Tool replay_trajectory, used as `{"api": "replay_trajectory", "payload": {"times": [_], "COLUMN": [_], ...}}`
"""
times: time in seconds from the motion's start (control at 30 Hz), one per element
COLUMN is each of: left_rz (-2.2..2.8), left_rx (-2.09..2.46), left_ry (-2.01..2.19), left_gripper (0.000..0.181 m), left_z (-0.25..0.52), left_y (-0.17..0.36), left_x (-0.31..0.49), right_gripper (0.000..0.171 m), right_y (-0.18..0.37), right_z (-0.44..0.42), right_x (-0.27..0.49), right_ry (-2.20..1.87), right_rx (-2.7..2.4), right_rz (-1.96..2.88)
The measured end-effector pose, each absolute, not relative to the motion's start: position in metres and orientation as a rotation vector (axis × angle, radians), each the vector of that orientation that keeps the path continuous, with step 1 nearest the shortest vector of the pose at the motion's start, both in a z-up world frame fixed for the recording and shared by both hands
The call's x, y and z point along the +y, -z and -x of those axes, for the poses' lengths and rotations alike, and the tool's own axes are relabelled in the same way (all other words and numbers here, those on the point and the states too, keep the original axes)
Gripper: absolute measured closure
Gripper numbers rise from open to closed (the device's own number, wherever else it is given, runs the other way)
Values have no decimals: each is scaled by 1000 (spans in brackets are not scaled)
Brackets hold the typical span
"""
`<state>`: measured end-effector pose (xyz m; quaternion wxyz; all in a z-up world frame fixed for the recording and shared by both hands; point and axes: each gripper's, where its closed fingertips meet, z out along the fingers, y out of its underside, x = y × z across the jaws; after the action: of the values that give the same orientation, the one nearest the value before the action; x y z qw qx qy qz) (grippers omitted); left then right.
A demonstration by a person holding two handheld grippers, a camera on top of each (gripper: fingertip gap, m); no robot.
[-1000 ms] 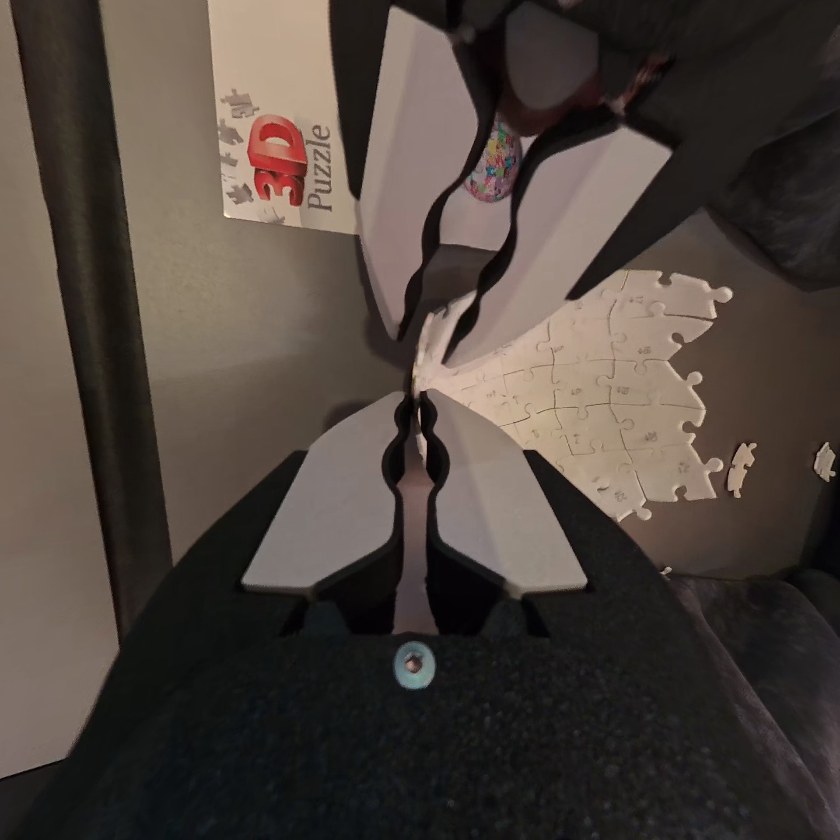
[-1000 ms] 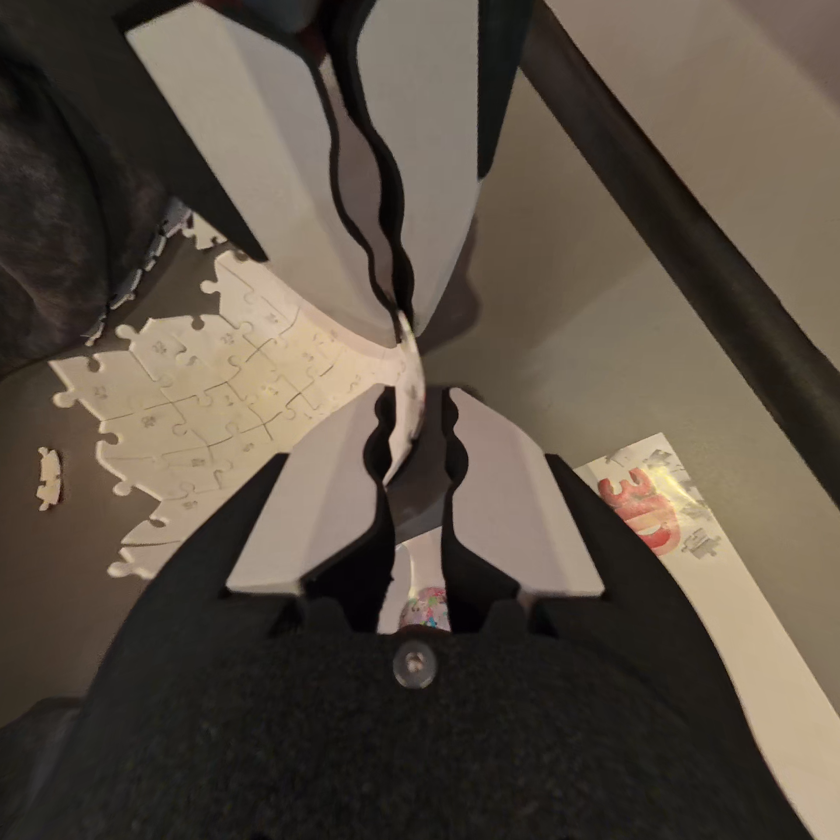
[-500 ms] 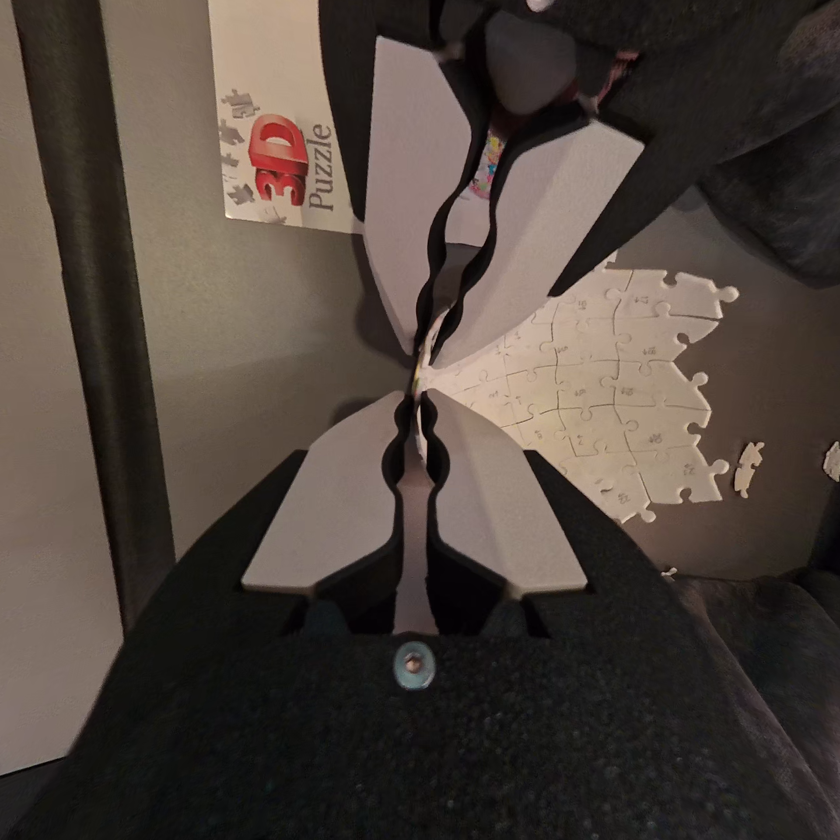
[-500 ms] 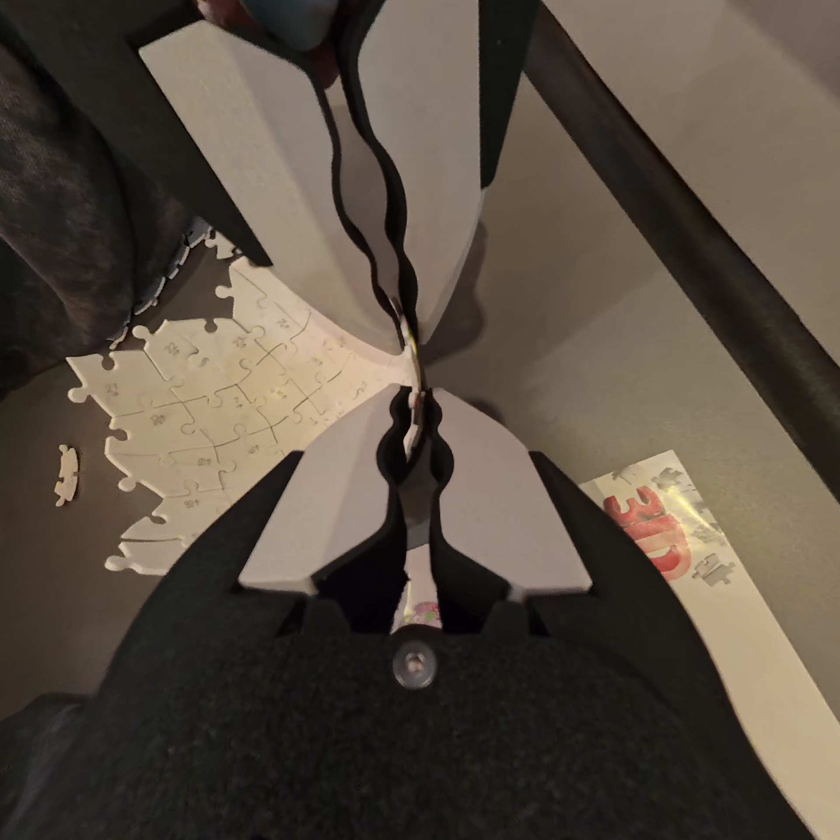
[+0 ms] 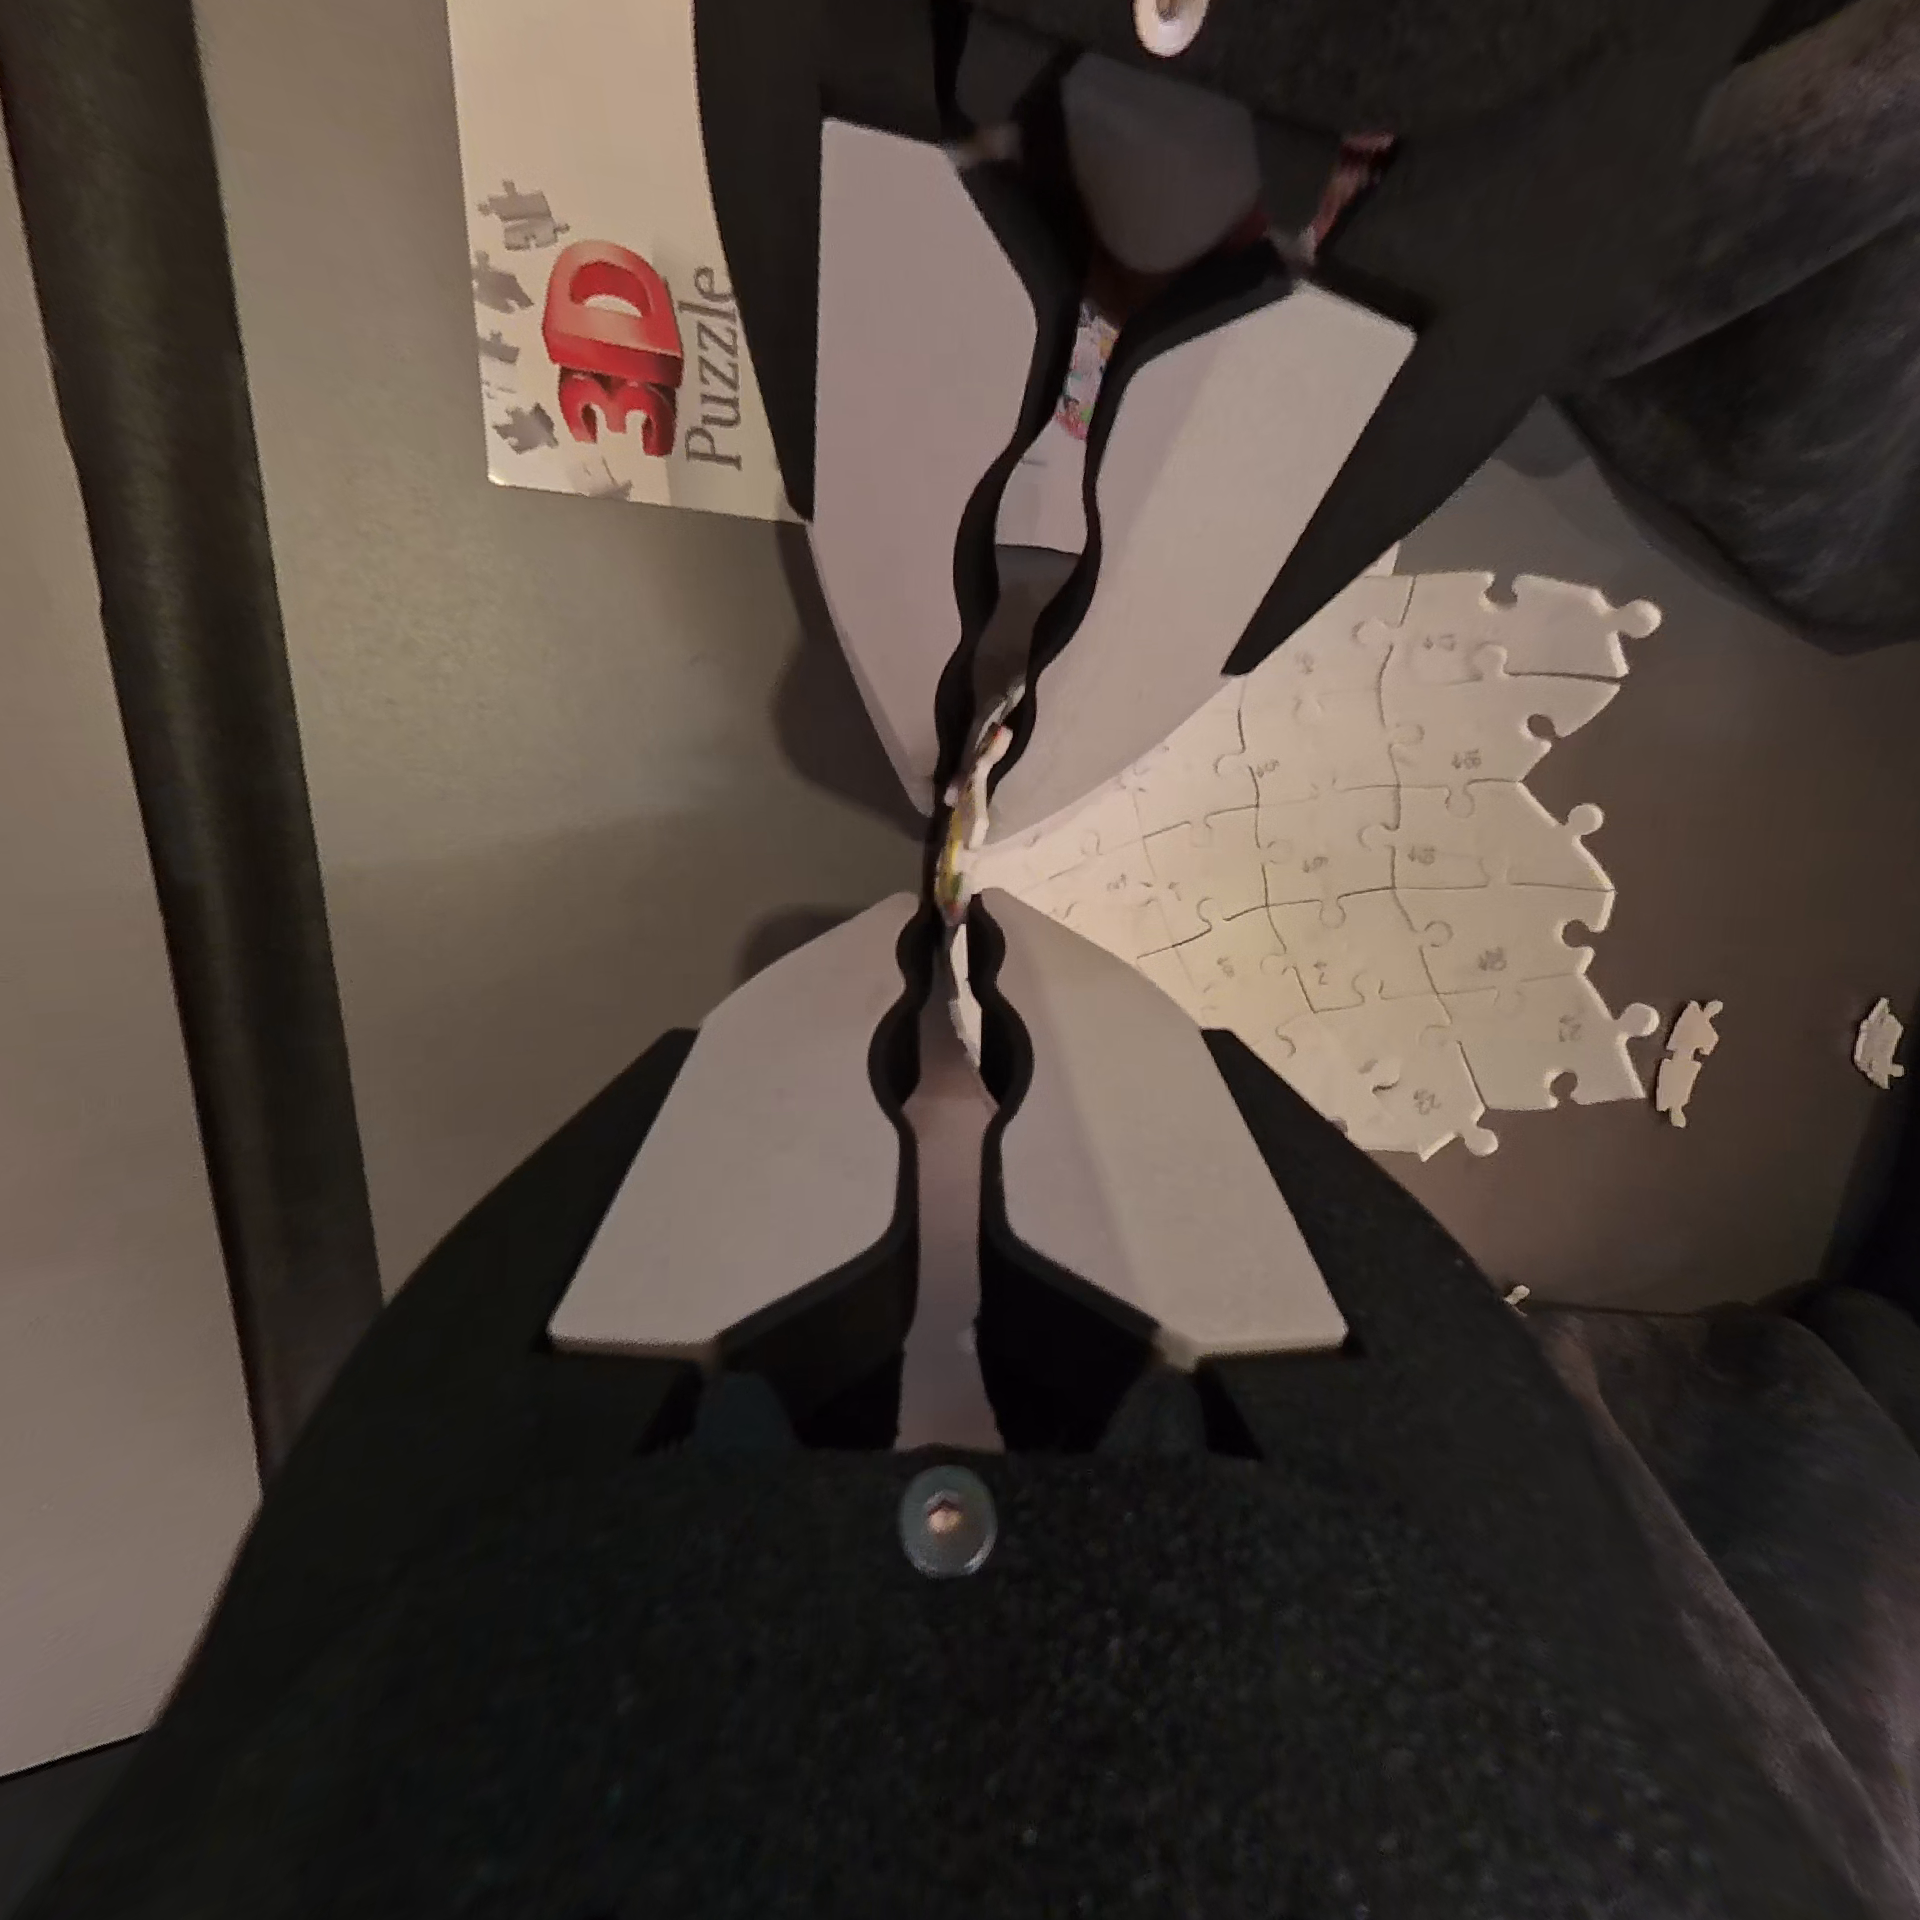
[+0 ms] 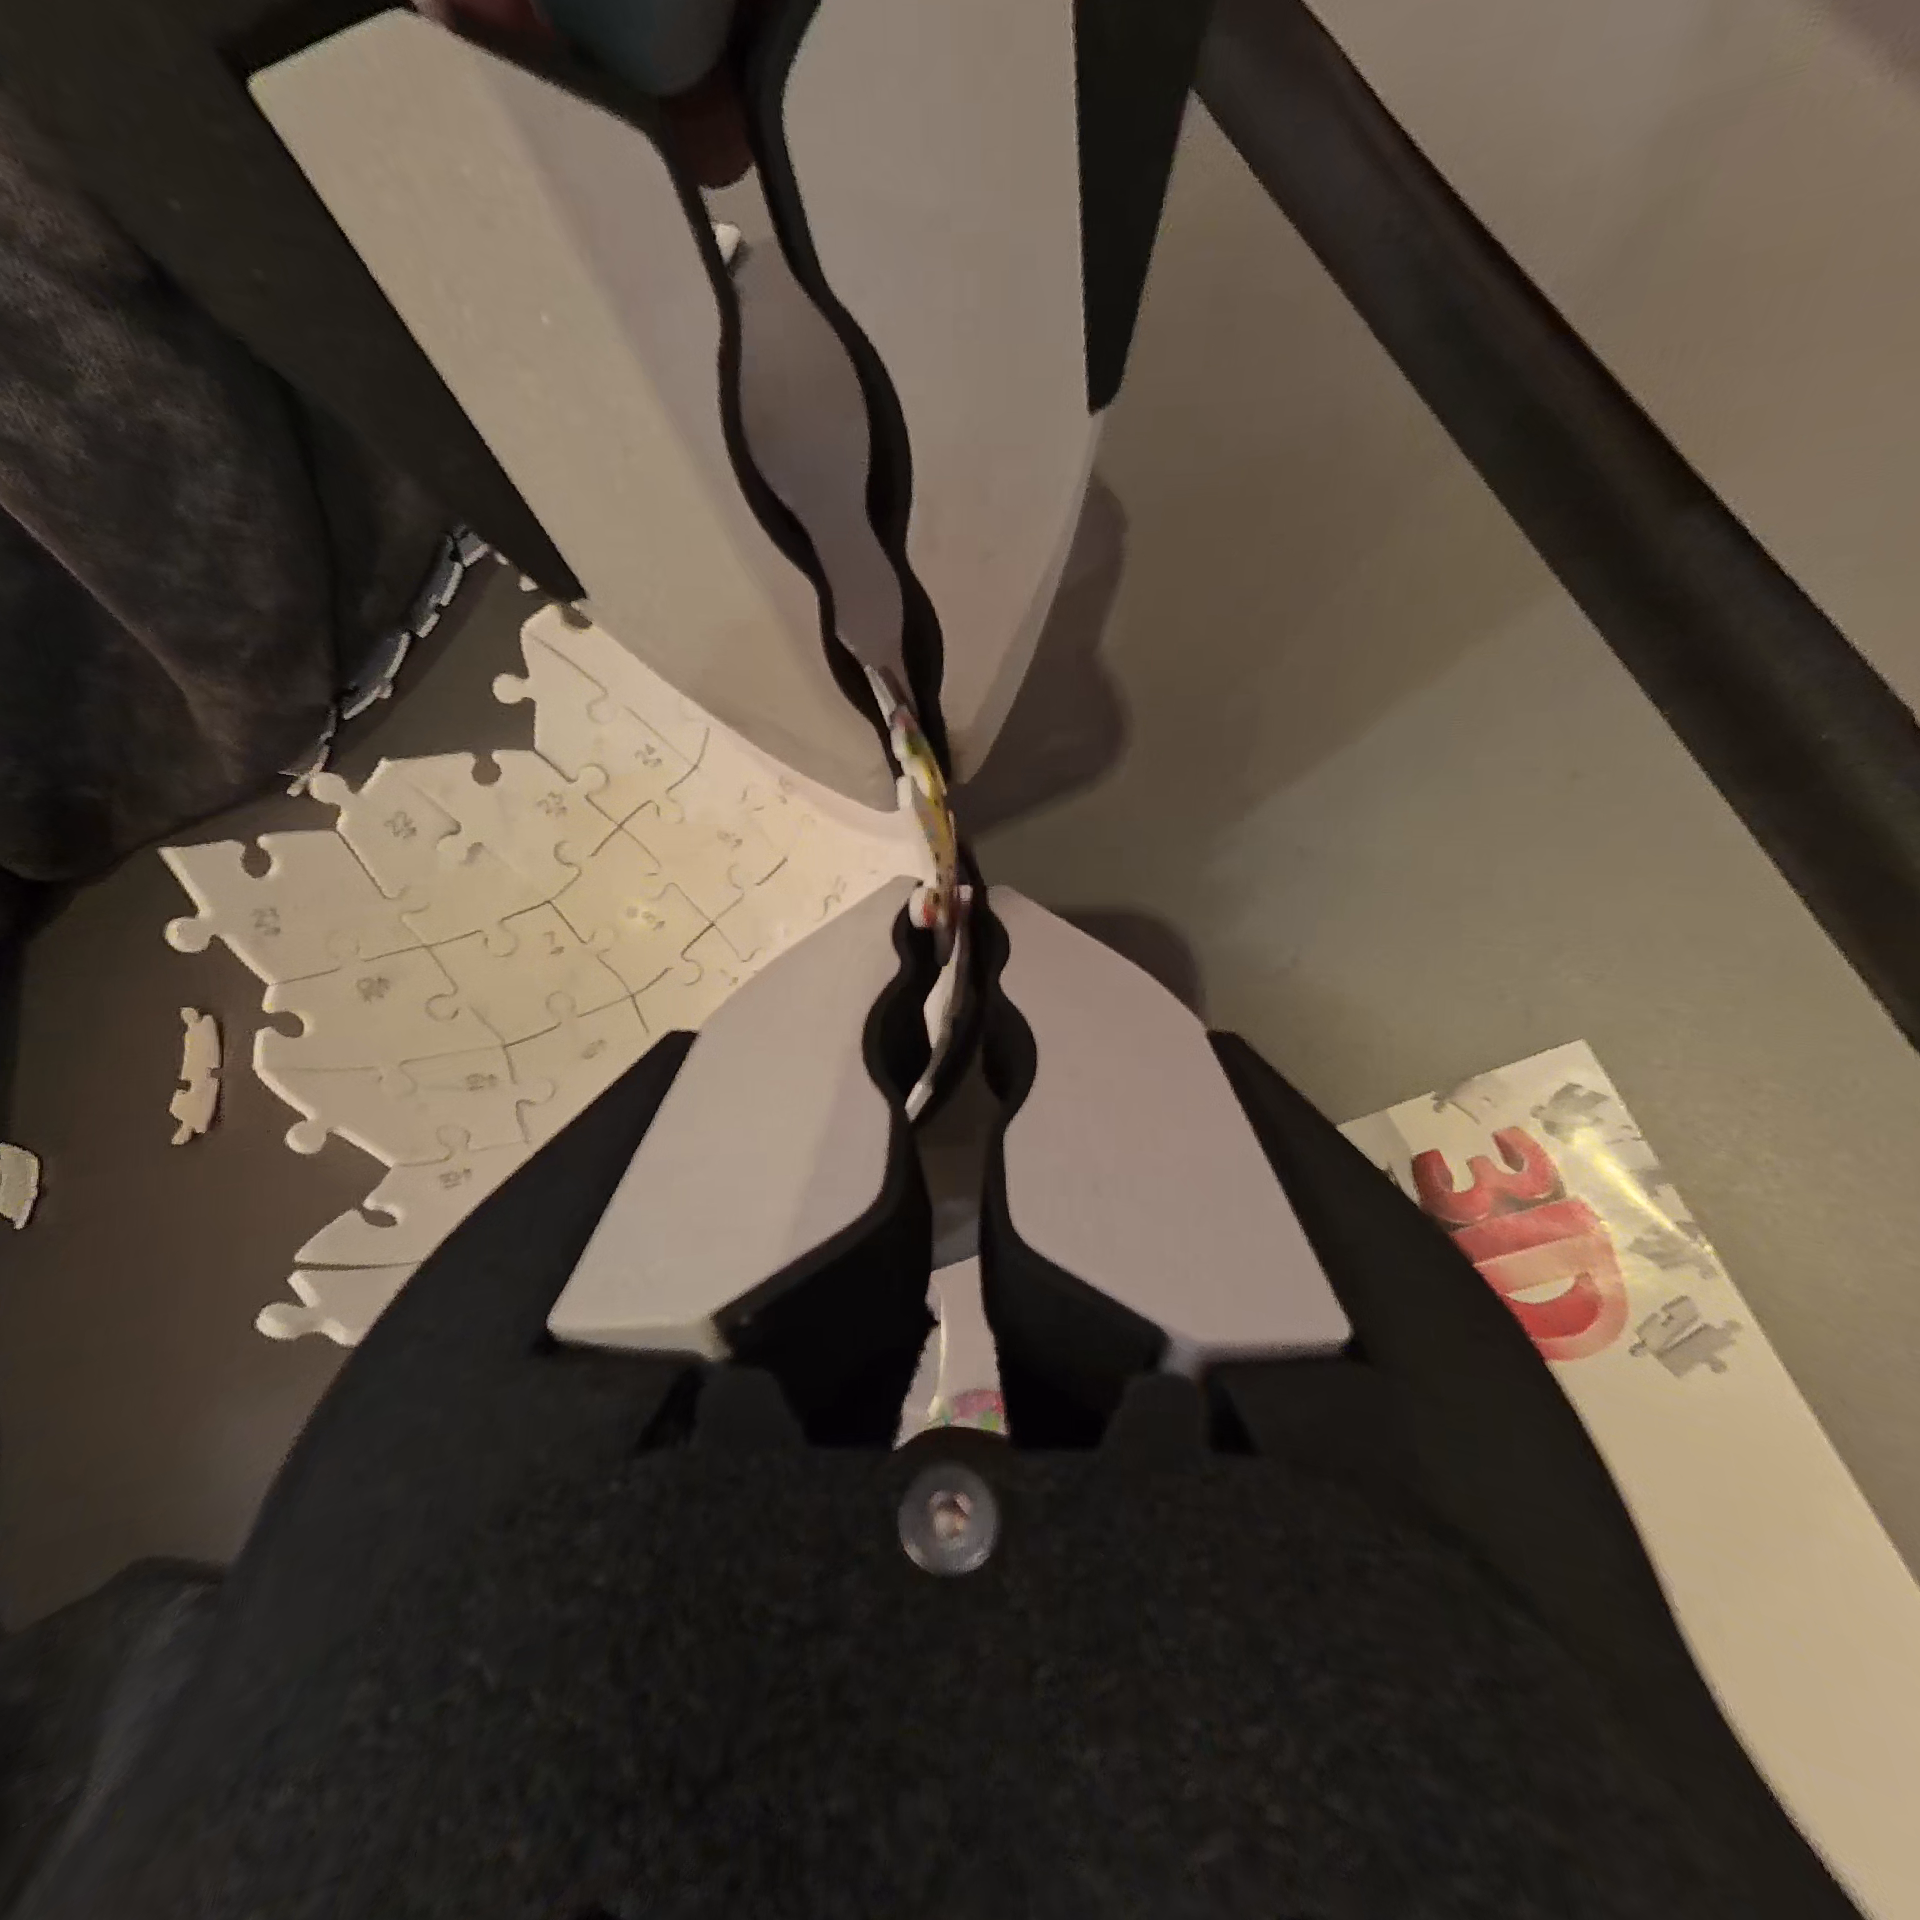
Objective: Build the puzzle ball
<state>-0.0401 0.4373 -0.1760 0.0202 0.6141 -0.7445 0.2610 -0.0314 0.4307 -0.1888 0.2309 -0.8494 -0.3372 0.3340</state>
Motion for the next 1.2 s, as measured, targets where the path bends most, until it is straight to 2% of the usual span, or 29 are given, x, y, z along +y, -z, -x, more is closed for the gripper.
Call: {"api": "replay_trajectory", "payload": {"times": [0.07,0.23,0.53,0.7,0.8,1.03,1.2], "left_rz": [-1908,-1900,-1931,-1963,-1974,-2009,-1975], "left_rx": [-2300,-2251,-2211,-2192,-2199,-2278,-2340], "left_ry": [-806,-788,-808,-828,-840,-891,-859], "left_gripper": [176,177,177,177,177,164,164], "left_z": [41,48,57,59,56,39,34], "left_y": [177,181,180,181,178,163,170], "left_x": [438,437,437,438,439,443,441], "right_gripper": [165,140,145,143,151,157,161], "right_y": [189,166,82,131,158,176,177], "right_z": [32,22,-1,10,14,15,20], "right_x": [432,431,444,428,431,432,433], "right_ry": [-906,-846,-429,-487,-541,-791,-875], "right_rx": [-936,-918,-813,-1005,-1053,-953,-930], "right_rz": [2322,2289,2130,2266,2297,2312,2290]}}
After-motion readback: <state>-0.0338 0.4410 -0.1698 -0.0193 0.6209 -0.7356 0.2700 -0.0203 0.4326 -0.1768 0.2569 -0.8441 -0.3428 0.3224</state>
